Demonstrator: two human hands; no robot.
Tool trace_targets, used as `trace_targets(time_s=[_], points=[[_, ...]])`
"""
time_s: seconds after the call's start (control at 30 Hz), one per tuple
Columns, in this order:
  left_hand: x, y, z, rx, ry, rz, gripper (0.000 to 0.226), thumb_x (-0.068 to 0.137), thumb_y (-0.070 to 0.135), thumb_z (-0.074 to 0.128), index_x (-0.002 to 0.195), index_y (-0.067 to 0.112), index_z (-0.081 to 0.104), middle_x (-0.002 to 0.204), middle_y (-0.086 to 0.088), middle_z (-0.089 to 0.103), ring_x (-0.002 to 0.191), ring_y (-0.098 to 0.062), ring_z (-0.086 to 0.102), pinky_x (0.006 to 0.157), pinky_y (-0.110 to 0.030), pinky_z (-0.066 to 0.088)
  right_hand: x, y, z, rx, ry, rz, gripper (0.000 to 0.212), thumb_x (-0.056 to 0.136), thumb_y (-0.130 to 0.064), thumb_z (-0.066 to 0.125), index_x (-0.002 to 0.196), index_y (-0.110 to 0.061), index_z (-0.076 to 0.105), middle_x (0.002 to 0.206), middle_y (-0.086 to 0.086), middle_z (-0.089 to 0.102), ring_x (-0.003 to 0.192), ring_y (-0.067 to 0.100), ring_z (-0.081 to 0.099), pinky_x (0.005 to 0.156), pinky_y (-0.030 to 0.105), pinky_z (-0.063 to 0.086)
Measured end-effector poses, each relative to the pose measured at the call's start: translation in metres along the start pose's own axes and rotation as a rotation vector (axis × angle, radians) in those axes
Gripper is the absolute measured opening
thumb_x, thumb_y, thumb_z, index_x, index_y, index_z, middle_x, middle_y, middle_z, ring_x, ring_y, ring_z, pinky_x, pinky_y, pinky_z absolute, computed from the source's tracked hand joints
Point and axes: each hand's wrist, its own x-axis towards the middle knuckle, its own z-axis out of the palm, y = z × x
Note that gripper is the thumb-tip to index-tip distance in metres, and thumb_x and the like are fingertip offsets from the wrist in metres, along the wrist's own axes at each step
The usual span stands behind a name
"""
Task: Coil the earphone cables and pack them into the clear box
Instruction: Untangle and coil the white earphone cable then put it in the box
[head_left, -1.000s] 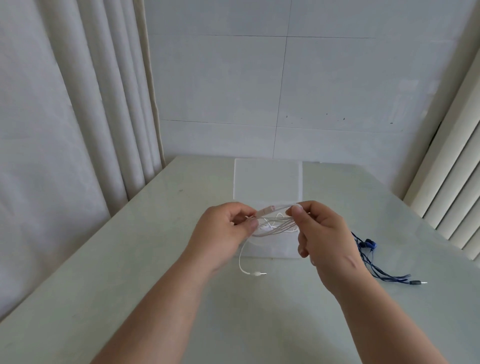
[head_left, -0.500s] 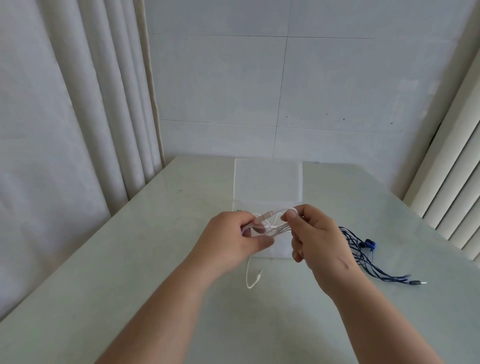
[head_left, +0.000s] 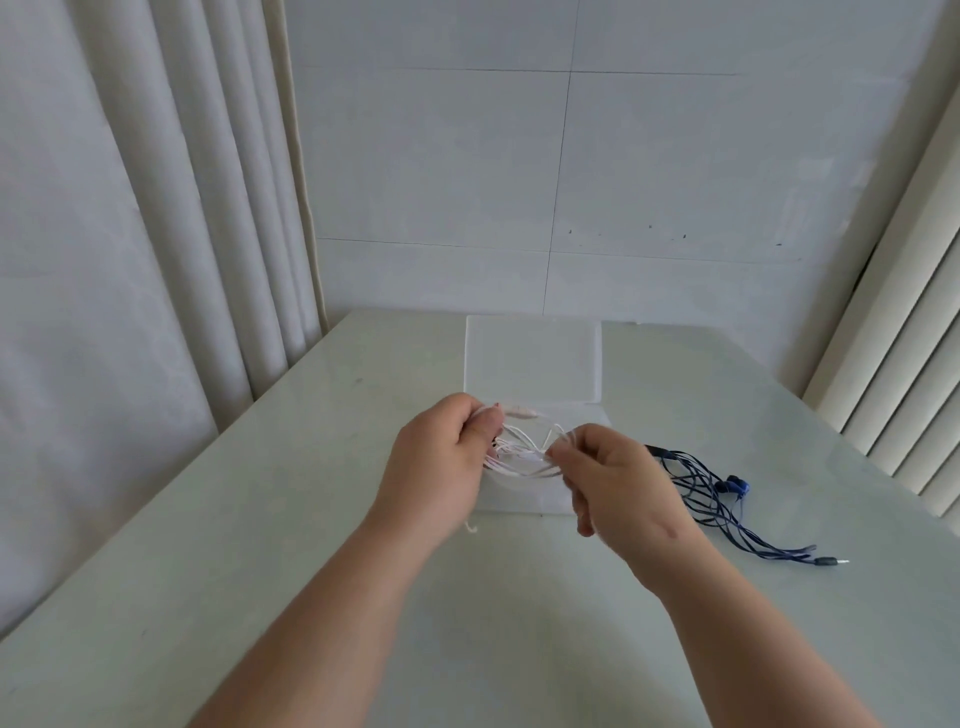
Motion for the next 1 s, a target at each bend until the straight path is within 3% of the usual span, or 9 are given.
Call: trace_targets(time_s=[0.1,0.27,0.4,0.5,0.6,0.7,0.8,0.87,1.0], points=[[-0.001,0.002,0.004,-0.143,0.083,-0.051,0.03,0.094,0.034,0.054,0.065,0.025,0.057,0.052,0.013,0.053,0.046,-0.004,0.042,0.046,-0.02,0.032,-0.005,-0.002,0.006,-0.047,-0.177,0.042,0.025,0.098,-0.025,0.053,0.076,-0.013,0.055,0.045,-0.013,0.054,0.035,0.011,0.039,0.036,0.016,0.029],[0.001,0.006,0.004,-0.545,0.151,-0.291,0.044,0.079,0.062,0.061,0.058,0.024,0.059,0.043,0.013,0.042,0.041,-0.01,0.035,0.048,-0.027,0.029,-0.01,0.001,0.012,-0.187,-0.309,-0.013,0.018,0.095,-0.03,0.055,0.081,-0.02,0.061,0.043,-0.011,0.052,0.04,0.008,0.049,0.042,0.018,0.039],[0.002,0.009,0.003,-0.675,0.129,-0.322,0.043,0.068,0.063,0.062,0.052,0.024,0.058,0.043,0.01,0.041,0.04,-0.01,0.037,0.044,-0.022,0.031,-0.011,0.004,0.021,-0.138,-0.446,0.004,0.016,0.09,-0.033,0.056,0.088,-0.023,0.068,0.061,0.005,0.062,0.049,0.016,0.049,0.058,0.032,0.042],[0.002,0.011,0.003,-0.729,0.164,-0.327,0.042,0.07,0.058,0.062,0.054,0.02,0.057,0.042,0.008,0.043,0.035,-0.008,0.041,0.038,-0.016,0.03,-0.01,0.004,0.02,-0.062,-0.477,0.008,0.02,0.092,-0.031,0.054,0.079,-0.035,0.069,0.094,0.024,0.071,0.045,0.011,0.047,0.055,0.028,0.042],[0.002,0.01,0.004,-0.738,0.179,-0.331,0.042,0.068,0.061,0.062,0.053,0.021,0.057,0.045,0.005,0.045,0.038,-0.012,0.042,0.042,-0.02,0.032,-0.01,0.006,0.019,-0.018,-0.527,0.005,0.02,0.098,-0.026,0.052,0.087,-0.027,0.068,0.091,0.013,0.075,0.042,0.009,0.044,0.046,0.018,0.038],[0.002,0.009,0.004,-0.729,0.213,-0.328,0.043,0.067,0.064,0.062,0.053,0.023,0.058,0.054,-0.002,0.044,0.053,-0.019,0.039,0.05,-0.029,0.032,-0.011,0.004,0.02,0.057,-0.583,0.024,0.016,0.102,-0.019,0.046,0.096,-0.013,0.06,0.108,-0.001,0.075,0.038,0.007,0.04,0.039,0.015,0.031],[0.003,0.007,0.004,-0.712,0.223,-0.305,0.043,0.068,0.063,0.062,0.053,0.024,0.055,0.05,0.003,0.042,0.047,-0.017,0.035,0.043,-0.023,0.029,-0.012,0.003,0.018,0.133,-0.625,0.056,0.015,0.102,-0.02,0.048,0.094,-0.01,0.057,0.102,0.005,0.076,0.037,0.01,0.035,0.037,0.017,0.027],[0.003,0.006,0.003,-0.687,0.23,-0.292,0.048,0.071,0.066,0.062,0.054,0.022,0.055,0.045,0.008,0.041,0.041,-0.013,0.033,0.04,-0.021,0.028,-0.012,0.002,0.016,0.198,-0.648,0.092,0.016,0.101,-0.02,0.051,0.088,-0.012,0.058,0.086,0.006,0.073,0.038,0.011,0.033,0.037,0.017,0.025],[0.004,0.0,0.001,-0.437,0.326,-0.228,0.051,0.086,0.058,0.057,0.065,0.012,0.055,0.046,0.01,0.045,0.044,-0.008,0.038,0.045,-0.022,0.033,-0.011,0.001,0.011,0.343,-0.605,0.174,0.023,0.101,-0.015,0.05,0.078,-0.013,0.053,0.065,0.004,0.056,0.039,0.009,0.031,0.038,0.017,0.021]])
